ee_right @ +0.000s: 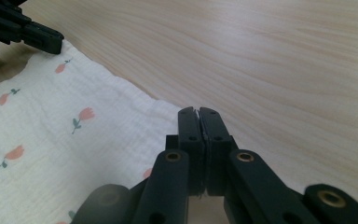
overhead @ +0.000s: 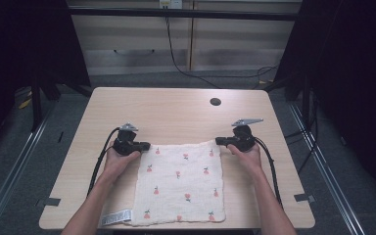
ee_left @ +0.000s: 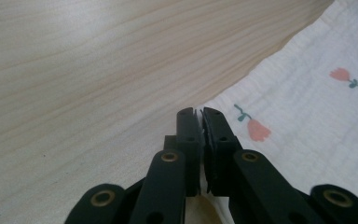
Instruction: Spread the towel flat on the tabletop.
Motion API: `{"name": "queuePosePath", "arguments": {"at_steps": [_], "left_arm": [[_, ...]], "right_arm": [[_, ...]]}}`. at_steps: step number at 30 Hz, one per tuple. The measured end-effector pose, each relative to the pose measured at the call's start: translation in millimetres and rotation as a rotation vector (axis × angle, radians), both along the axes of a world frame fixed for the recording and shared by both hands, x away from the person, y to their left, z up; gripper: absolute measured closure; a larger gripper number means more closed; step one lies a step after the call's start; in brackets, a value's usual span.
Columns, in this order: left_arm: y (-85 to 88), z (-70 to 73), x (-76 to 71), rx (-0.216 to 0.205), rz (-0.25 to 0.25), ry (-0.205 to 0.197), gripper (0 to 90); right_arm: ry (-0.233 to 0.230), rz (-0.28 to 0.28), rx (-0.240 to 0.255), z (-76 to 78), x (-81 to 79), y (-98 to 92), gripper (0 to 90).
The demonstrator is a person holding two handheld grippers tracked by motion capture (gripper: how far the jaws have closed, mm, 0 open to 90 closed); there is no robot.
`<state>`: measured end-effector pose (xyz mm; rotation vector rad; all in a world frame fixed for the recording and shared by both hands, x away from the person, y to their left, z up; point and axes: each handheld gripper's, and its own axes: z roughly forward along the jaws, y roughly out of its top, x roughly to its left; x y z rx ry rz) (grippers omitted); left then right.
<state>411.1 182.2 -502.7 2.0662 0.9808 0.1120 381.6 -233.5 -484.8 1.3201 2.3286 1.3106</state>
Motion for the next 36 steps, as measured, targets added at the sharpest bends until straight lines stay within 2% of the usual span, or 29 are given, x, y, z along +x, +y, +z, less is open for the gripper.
{"name": "queuePosePath", "arguments": {"at_steps": [2, 4, 7, 9, 12, 14, 16, 28, 31, 34, 36], "left_arm": [[2.9, 4.5, 0.4, -0.022, 0.000, -0.010, 86.2], [5.1, 10.0, -0.2, -0.060, -0.001, -0.010, 86.2], [8.3, 18.1, -1.9, -0.085, -0.002, -0.030, 86.3], [10.6, 23.4, -3.0, -0.121, 0.004, -0.034, 86.4], [13.1, 32.8, -4.8, -0.143, 0.001, -0.058, 86.5], [12.7, 37.9, -5.4, -0.129, 0.003, -0.074, 86.4], [12.4, 43.2, -5.0, -0.159, 0.004, -0.078, 86.4], [10.3, 77.2, -6.5, -0.190, -0.017, -0.124, 86.4], [10.6, 88.1, -5.0, -0.230, -0.021, -0.139, 86.3], [11.9, 98.6, -3.4, -0.218, -0.029, -0.167, 86.4], [12.9, 103.0, -3.0, -0.217, -0.024, -0.172, 86.4]], "right_arm": [[-0.007, -0.004, 0.002, 2.2, -0.1, -1.6, 88.6], [-0.012, -0.005, 0.005, 5.5, -0.6, -3.4, 88.7], [-0.031, -0.008, 0.006, 13.4, -2.2, -6.4, 88.9], [-0.044, -0.014, 0.005, 19.3, -3.0, -8.7, 89.0], [-0.060, -0.022, 0.012, 28.1, -4.1, -11.7, 89.1], [-0.071, -0.011, 0.029, 33.5, -4.4, -12.7, 89.2], [-0.082, -0.009, 0.026, 38.7, -4.1, -12.4, 89.2], [-0.135, -0.013, 0.033, 65.2, -3.6, -14.2, 89.2], [-0.146, -0.015, 0.038, 72.0, -3.3, -15.8, 89.2], [-0.152, -0.010, 0.022, 78.8, -2.9, -15.7, 89.2], [-0.158, -0.007, 0.017, 84.0, -2.9, -16.1, 89.2]]}}
